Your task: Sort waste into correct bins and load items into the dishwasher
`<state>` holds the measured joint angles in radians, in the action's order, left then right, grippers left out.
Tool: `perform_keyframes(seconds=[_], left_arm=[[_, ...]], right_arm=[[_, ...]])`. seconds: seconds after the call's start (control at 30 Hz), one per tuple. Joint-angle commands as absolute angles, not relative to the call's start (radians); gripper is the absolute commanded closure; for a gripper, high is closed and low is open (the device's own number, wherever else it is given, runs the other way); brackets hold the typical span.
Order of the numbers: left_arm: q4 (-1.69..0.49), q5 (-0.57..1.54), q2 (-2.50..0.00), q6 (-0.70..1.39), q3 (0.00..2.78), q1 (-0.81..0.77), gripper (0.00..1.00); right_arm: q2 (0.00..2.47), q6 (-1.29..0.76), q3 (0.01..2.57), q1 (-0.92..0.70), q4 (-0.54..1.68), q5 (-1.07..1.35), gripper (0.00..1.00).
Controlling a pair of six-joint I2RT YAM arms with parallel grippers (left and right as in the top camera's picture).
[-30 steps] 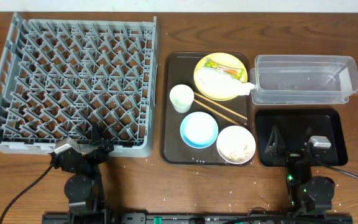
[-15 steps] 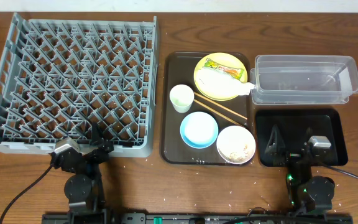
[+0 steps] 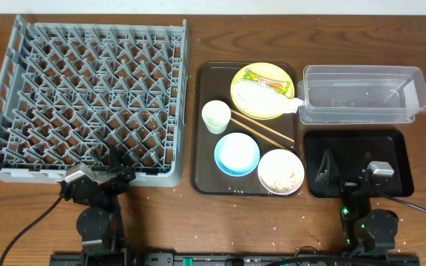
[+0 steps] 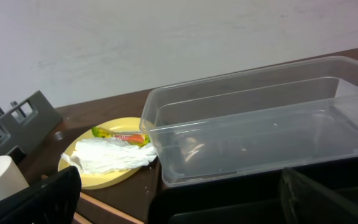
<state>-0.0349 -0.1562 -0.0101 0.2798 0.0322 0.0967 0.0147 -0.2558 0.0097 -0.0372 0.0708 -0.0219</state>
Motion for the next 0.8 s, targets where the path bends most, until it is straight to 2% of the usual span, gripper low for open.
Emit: perform_keyframes(seconds=[0.0, 0.77], left_arm=[[-0.058, -0.154, -0.004, 0.263, 0.004, 0.100, 0.06], [-0.058, -0.154, -0.004, 0.263, 0.004, 0.100, 0.06]], right_arm=[[0.009, -0.265, 0.006, -0.048, 0.073, -0.018, 0.01], [0.010, -0.273, 0.006, -0.046, 0.071, -0.047, 0.01]])
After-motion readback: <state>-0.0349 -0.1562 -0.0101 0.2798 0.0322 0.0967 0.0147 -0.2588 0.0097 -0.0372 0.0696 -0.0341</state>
